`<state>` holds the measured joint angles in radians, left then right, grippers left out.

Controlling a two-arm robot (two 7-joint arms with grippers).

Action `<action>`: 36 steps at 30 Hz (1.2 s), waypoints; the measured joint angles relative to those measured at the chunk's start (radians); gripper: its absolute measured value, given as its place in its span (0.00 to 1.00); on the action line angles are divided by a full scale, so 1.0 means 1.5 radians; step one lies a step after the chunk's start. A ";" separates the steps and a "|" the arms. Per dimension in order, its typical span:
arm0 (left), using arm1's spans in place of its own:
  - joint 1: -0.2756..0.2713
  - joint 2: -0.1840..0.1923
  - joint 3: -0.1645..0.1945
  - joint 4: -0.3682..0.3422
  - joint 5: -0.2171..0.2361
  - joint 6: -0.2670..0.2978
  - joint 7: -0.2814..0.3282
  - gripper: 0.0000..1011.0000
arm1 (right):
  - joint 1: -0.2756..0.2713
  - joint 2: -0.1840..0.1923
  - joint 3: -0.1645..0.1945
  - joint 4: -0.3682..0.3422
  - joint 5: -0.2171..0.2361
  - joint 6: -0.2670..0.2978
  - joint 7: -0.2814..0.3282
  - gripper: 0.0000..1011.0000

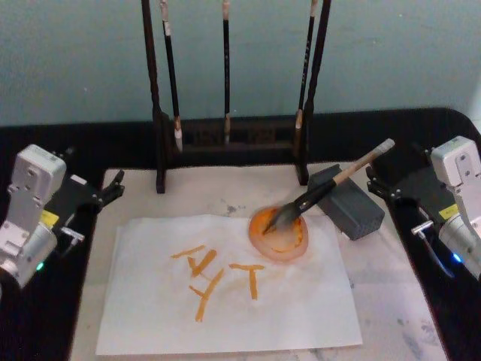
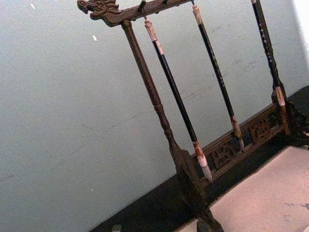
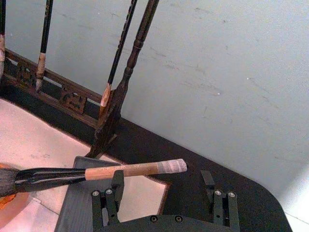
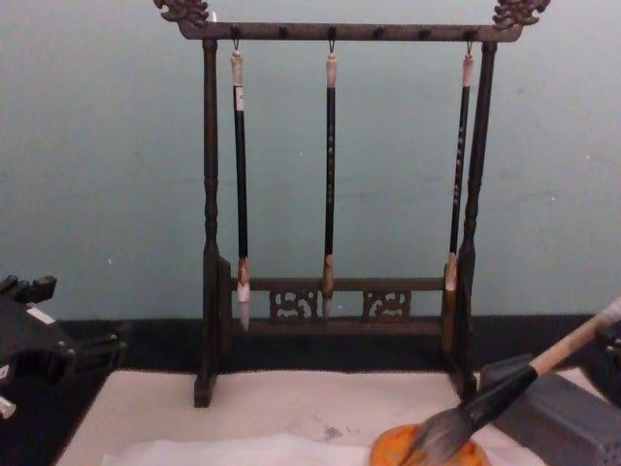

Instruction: Pick up the brush from the inkstone, write on the paper, then place the brush back to its original position.

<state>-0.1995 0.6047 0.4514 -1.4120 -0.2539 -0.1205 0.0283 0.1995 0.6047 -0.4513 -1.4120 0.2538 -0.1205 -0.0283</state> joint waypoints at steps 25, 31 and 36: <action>0.000 0.000 0.000 0.000 0.000 0.000 0.000 1.00 | 0.000 0.000 0.000 0.000 0.000 0.000 0.000 0.99; 0.000 0.000 0.000 0.000 0.000 0.000 0.000 1.00 | 0.000 0.000 0.000 0.000 0.000 0.000 0.000 0.99; 0.000 0.000 0.000 0.000 0.000 0.000 0.000 1.00 | 0.000 0.000 0.000 0.000 0.000 0.000 0.000 0.99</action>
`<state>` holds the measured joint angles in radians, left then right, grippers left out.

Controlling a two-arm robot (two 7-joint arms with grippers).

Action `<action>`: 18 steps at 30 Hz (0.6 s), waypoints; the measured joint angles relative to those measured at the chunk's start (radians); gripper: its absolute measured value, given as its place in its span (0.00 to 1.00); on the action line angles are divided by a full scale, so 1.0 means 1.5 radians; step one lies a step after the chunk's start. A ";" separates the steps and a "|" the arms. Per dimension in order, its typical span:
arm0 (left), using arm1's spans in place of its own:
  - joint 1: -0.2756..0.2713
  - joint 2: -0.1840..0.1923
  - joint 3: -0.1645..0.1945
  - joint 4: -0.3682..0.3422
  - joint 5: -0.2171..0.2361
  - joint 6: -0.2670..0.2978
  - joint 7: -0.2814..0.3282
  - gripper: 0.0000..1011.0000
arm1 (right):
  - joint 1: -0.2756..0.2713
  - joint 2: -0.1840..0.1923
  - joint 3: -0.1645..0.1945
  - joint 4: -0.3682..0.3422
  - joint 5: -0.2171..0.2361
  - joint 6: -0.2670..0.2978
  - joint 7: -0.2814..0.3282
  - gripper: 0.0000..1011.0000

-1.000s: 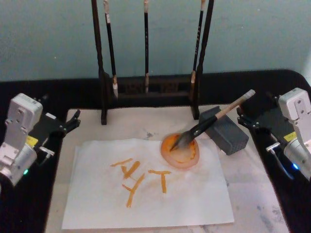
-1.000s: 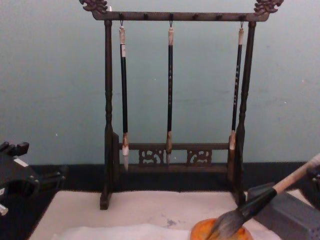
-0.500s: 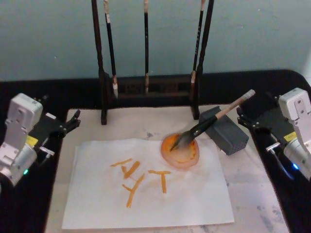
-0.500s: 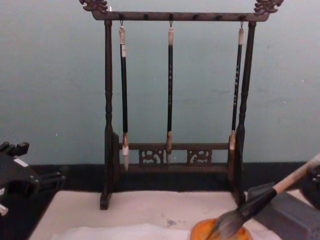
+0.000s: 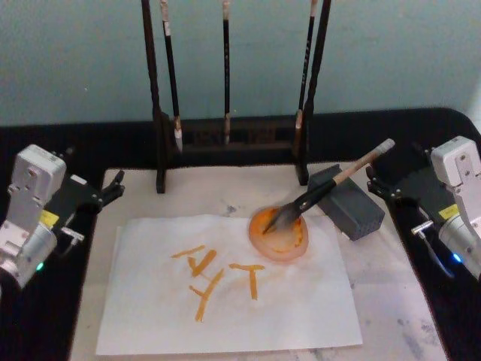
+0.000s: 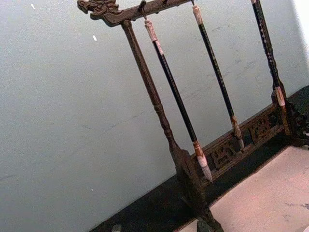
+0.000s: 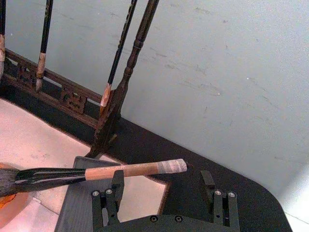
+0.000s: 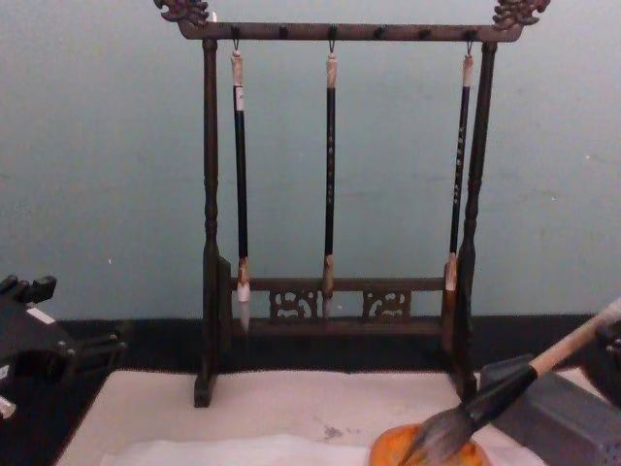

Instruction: Pick up the brush from the inkstone, write on the paper, then place the brush back to its original position.

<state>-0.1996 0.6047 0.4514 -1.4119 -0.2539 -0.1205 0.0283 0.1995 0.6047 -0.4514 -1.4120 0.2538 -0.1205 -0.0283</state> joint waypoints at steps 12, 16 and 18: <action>0.000 0.000 0.000 0.000 0.000 0.000 0.000 1.00 | 0.000 0.000 0.000 0.000 0.000 0.000 0.000 0.99; 0.000 0.000 0.000 0.000 0.000 0.000 0.000 1.00 | 0.000 0.000 0.000 0.000 0.000 0.000 0.000 0.99; 0.000 0.000 0.000 0.000 0.000 0.000 0.000 1.00 | 0.000 0.000 0.000 0.000 0.000 0.000 0.000 0.99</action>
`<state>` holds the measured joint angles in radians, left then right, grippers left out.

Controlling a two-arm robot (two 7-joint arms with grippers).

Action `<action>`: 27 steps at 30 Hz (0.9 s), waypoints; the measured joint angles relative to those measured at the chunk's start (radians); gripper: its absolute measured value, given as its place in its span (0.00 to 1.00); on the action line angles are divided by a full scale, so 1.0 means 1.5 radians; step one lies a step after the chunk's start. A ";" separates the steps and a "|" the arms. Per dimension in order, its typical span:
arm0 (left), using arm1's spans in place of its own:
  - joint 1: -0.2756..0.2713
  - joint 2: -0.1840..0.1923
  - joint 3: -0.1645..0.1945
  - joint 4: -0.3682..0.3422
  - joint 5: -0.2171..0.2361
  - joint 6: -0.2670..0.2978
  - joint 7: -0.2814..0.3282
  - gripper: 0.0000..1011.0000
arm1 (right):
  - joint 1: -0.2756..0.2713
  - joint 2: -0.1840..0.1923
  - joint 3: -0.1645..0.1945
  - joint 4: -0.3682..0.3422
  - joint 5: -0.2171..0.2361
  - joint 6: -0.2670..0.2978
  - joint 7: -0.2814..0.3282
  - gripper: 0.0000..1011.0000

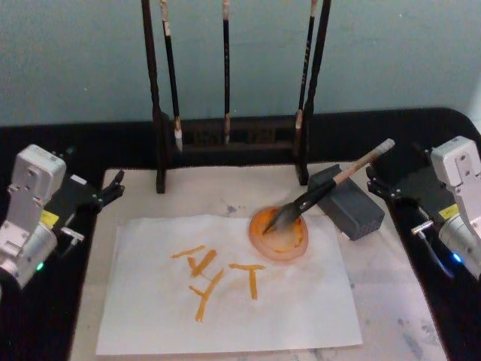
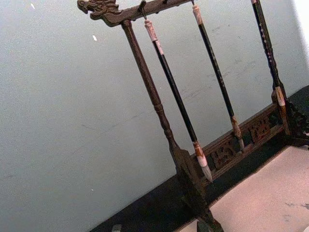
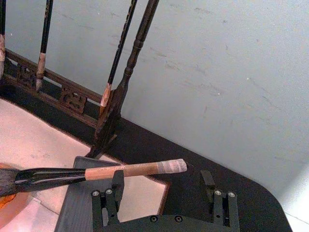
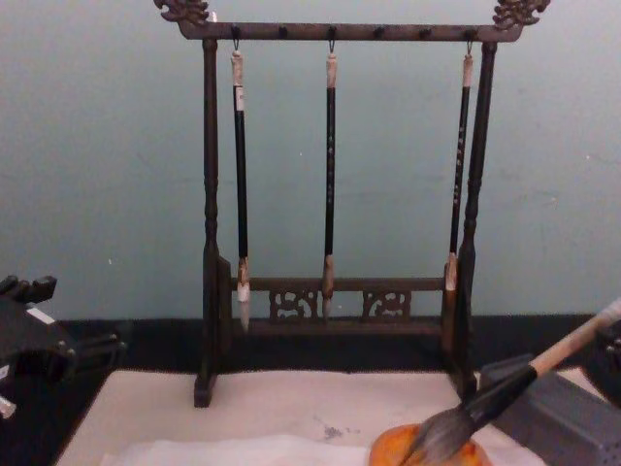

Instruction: Pick up the brush from the inkstone, write on the paper, then place the brush back to its original position.

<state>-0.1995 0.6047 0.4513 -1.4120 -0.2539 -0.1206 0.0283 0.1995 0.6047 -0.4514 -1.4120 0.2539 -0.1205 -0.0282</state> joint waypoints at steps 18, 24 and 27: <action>0.000 0.000 0.000 0.000 0.000 0.000 0.000 1.00 | -0.005 -0.007 0.015 -0.004 0.013 0.009 0.026 0.99; 0.000 0.000 0.000 0.000 0.000 0.000 0.000 1.00 | -0.013 -0.024 0.054 -0.011 0.096 0.061 0.076 0.99; 0.000 0.000 0.000 0.000 0.000 0.000 0.000 1.00 | -0.015 -0.035 0.076 -0.013 0.143 0.093 0.100 0.99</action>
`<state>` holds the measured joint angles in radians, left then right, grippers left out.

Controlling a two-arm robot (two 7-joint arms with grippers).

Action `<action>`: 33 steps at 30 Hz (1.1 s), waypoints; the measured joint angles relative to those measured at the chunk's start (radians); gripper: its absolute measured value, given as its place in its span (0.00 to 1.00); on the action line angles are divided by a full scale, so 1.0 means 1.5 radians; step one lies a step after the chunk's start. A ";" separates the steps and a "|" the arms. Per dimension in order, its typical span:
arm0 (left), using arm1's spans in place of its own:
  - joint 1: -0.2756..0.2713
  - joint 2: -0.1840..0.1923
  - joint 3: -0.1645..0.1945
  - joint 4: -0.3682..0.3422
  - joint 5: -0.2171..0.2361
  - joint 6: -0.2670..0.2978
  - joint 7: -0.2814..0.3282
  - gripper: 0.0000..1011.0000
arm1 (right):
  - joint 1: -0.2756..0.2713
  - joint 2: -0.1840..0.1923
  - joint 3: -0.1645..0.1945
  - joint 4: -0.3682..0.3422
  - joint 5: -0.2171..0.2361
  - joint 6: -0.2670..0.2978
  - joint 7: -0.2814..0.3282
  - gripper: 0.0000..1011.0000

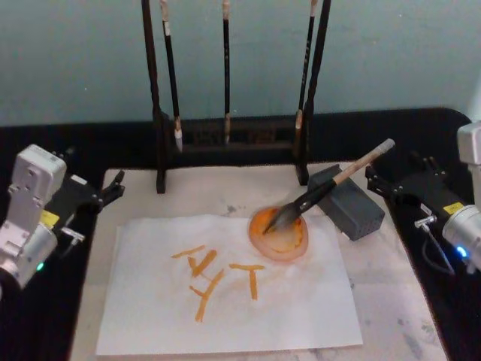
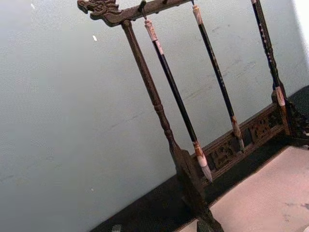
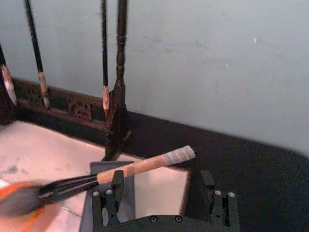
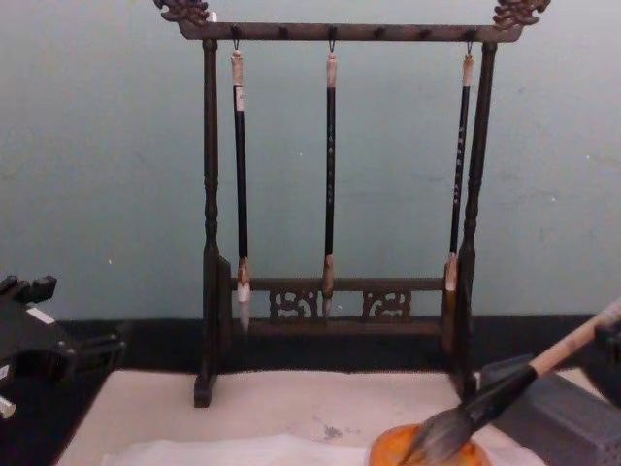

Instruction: Pick up the brush from the inkstone, write on the paper, then place the brush back to its original position.

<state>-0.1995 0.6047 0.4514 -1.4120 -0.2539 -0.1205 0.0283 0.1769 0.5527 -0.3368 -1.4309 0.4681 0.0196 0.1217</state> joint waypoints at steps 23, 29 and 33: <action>0.000 0.000 0.000 0.000 0.000 0.000 0.000 1.00 | 0.014 -0.102 0.127 0.022 0.320 0.237 0.053 0.99; 0.000 0.000 0.000 0.000 0.000 0.000 0.000 1.00 | 0.024 -0.118 0.133 0.038 0.355 0.250 0.035 0.99; 0.000 0.000 0.000 0.000 0.000 0.000 0.000 1.00 | 0.035 -0.129 0.135 0.059 0.378 0.249 0.033 0.99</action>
<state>-0.1995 0.6046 0.4513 -1.4120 -0.2539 -0.1205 0.0283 0.2301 0.3596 -0.1337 -1.3424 1.0344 0.3936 0.1707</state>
